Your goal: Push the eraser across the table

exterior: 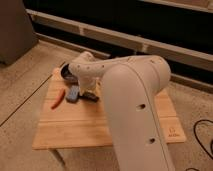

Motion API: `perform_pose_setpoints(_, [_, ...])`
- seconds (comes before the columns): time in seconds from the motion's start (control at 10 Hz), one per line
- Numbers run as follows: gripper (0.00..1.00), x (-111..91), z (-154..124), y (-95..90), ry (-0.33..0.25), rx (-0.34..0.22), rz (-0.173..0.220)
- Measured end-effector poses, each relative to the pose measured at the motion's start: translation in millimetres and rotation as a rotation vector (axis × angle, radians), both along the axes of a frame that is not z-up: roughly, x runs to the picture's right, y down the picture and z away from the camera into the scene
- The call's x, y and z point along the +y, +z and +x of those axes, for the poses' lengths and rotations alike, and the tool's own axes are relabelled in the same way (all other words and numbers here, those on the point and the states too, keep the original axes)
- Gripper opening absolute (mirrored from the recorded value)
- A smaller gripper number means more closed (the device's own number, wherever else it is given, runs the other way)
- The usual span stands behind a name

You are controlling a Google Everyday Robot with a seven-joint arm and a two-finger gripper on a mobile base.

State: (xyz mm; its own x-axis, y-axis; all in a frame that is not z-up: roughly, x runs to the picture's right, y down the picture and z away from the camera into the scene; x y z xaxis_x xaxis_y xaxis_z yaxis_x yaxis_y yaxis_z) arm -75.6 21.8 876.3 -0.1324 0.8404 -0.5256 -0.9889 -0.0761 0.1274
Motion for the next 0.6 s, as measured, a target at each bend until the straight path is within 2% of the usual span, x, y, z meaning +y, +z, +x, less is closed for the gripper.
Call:
perform_pose_setpoints(0.1, [0.65,-10.1,13.7,3.1,0.005,0.024,0.021])
perform_pose_setpoints(0.3, [0.65,-16.1,19.0,6.1,0.007,0.031,0.044])
perform_pose_setpoints(0.6, [0.65,-1.1,17.5,12.9,-0.007,0.031,0.026])
